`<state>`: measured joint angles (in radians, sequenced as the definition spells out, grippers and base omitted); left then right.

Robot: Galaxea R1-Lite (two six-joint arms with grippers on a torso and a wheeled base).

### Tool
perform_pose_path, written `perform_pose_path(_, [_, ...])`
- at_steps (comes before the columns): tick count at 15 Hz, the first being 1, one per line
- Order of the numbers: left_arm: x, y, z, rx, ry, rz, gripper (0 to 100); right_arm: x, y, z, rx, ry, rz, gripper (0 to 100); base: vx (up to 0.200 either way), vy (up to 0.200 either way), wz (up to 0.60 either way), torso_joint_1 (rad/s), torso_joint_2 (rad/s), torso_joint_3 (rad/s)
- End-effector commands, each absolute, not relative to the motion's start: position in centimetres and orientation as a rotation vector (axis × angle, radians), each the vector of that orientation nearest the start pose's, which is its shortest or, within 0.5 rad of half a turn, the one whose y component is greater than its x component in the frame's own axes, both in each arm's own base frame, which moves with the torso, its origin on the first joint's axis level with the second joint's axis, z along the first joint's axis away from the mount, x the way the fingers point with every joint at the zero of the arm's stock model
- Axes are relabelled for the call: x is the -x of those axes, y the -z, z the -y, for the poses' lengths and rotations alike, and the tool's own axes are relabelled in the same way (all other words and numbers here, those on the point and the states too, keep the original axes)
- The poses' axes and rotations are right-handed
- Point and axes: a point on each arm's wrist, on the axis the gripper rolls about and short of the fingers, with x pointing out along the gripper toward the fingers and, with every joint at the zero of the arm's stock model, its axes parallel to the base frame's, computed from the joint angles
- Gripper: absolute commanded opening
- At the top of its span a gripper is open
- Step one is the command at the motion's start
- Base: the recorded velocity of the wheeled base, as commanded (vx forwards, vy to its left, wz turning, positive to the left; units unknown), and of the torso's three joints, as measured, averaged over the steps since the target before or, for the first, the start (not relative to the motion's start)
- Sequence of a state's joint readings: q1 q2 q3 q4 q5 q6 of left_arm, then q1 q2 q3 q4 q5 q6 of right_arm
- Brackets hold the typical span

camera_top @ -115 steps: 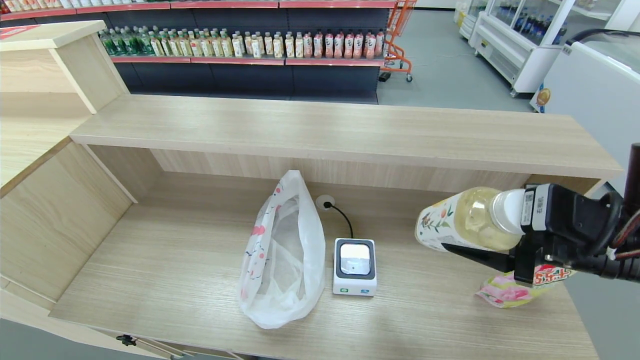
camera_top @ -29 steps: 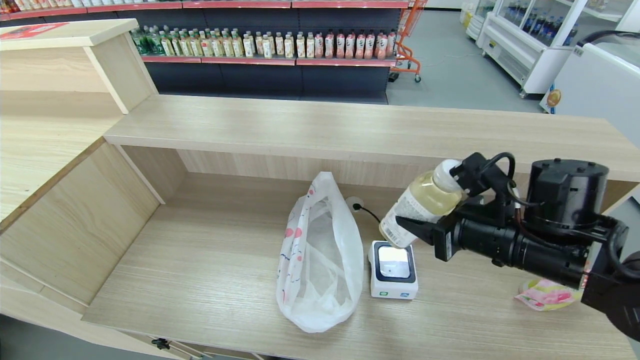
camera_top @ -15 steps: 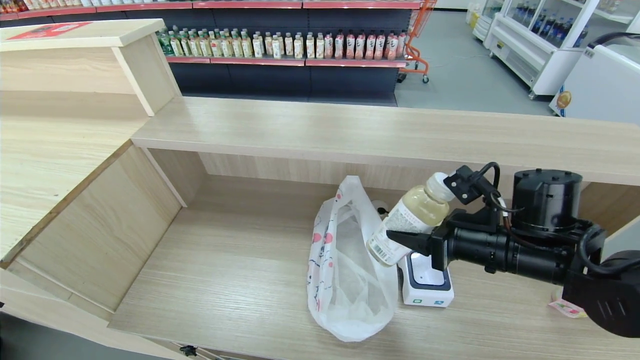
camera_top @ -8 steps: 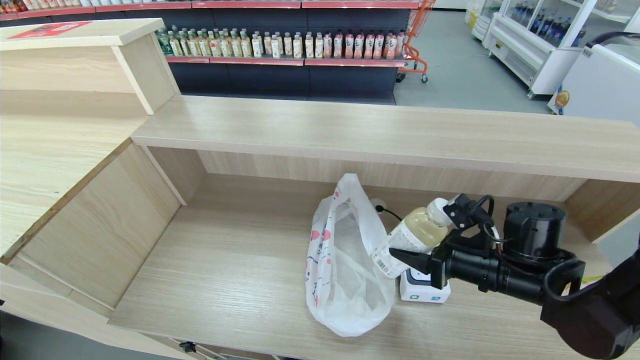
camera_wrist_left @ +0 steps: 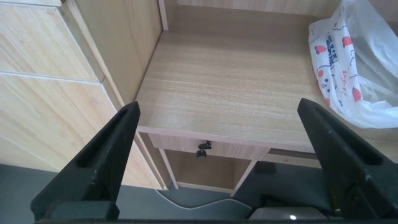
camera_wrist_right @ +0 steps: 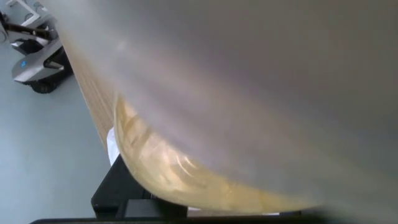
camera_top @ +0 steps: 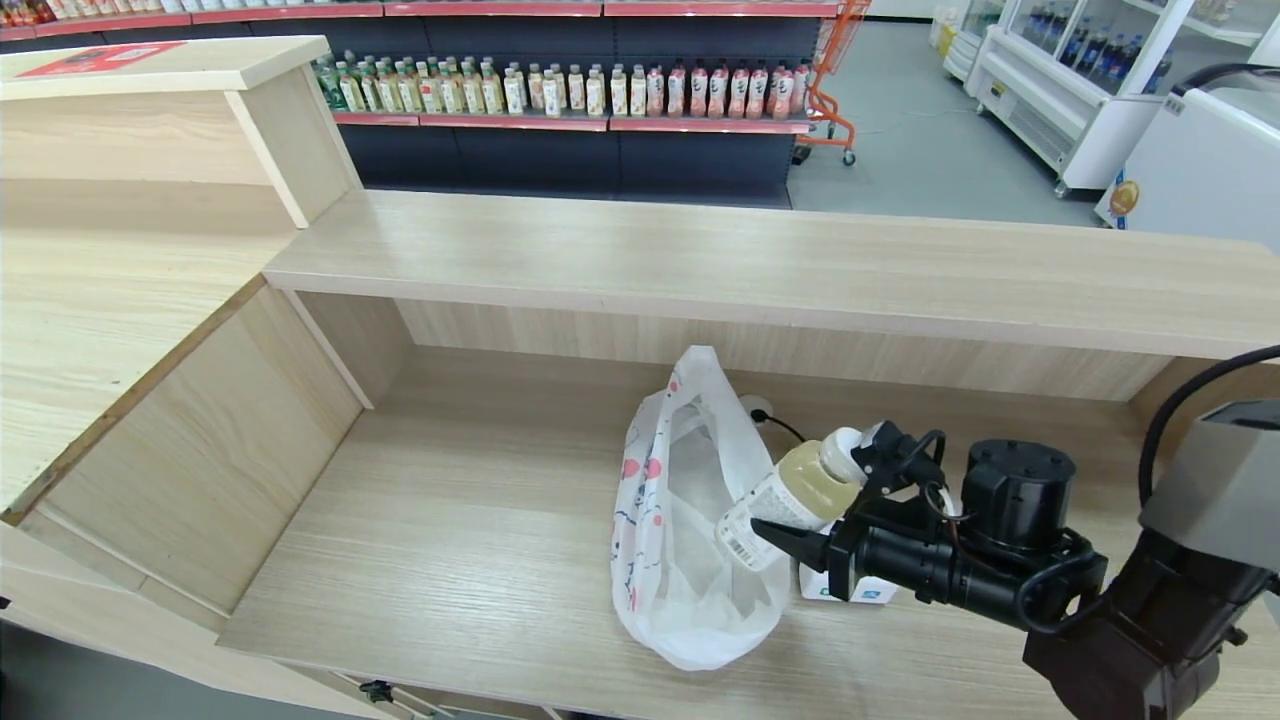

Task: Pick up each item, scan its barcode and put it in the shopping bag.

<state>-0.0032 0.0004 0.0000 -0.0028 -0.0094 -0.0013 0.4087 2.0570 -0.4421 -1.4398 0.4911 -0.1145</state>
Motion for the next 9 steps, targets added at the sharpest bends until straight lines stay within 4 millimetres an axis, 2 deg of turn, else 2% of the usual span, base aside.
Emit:
perform_pose_path(1, [2.3, -7.6, 0.0, 0.002, 0.014, 0.003, 100, -28.2, -5.1, -13.4, 0.099, -0.911, -0.160, 0, 0.000, 0.000, 0.00, 0.000, 0.00, 0.000])
perform_pose_path(6, [2.3, -7.6, 0.0, 0.002, 0.012, 0.003, 100, -28.4, -3.9, -13.9, 0.101, -0.923, -0.140, 0, 0.000, 0.000, 0.00, 0.000, 0.00, 0.000])
perform_pose_path(9, [2.3, -7.6, 0.0, 0.002, 0.014, 0.003, 100, -29.3, -3.0, -13.9, 0.129, -0.938, -0.131, 0, 0.000, 0.000, 0.00, 0.000, 0.00, 0.000])
